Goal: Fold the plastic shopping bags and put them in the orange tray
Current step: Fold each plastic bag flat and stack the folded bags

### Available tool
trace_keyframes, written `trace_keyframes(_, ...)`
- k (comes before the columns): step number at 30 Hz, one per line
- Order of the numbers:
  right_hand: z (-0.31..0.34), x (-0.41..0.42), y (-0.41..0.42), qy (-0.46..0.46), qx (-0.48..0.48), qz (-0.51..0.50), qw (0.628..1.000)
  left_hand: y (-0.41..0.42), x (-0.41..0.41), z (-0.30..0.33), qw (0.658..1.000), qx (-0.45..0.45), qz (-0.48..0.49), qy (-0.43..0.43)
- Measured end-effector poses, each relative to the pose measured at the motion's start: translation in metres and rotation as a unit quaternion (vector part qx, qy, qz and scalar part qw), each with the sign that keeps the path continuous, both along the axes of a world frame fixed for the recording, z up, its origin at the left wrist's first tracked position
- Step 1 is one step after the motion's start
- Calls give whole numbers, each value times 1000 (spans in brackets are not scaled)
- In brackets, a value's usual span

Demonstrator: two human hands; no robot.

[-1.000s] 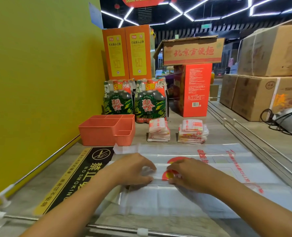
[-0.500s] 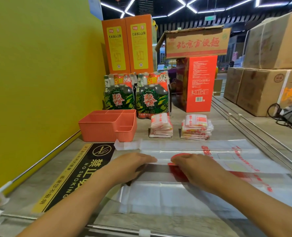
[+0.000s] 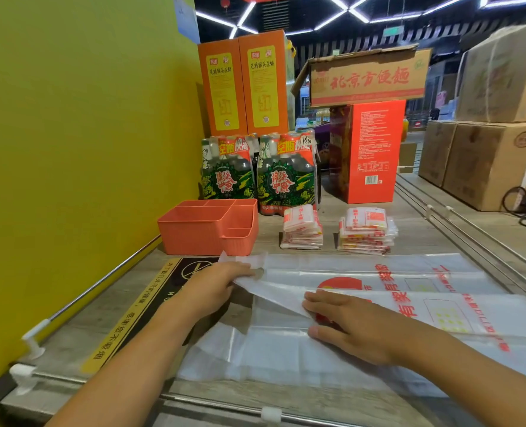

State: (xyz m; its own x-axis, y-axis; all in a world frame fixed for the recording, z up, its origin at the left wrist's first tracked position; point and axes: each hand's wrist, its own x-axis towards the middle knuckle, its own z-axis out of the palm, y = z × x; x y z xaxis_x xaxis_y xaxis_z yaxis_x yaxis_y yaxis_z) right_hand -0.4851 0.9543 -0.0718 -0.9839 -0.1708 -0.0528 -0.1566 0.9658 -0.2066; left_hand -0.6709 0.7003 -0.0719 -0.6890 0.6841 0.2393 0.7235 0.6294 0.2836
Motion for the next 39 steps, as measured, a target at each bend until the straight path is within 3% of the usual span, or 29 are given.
trace_keyframes(6, -2, -1, -2, 8, 2, -1, 1000, 4, 3, 2, 984, 164, 50, -54)
trace_keyframes(10, 1, 0, -7, 10, 15, 4, 1000, 22, 18, 6, 979, 186, 34, -80)
trace_keyframes(18, -1, -2, -12, 4, 24, 3, 1000, 44, 28, -11, 988, 106, -26, -110)
trace_keyframes(27, -3, -4, -13, -1, 19, 0, 1000, 46, 29, -14, 997, 69, -20, 24)
trace_keyframes(34, -2, -3, -14, 0, 28, 5, 1000, 28, 22, -13, 992, -18, -123, -7)
trace_keyframes(39, -7, -5, -12, -1, 13, 12, 1000, 33, 27, -12, 994, -14, -106, 10)
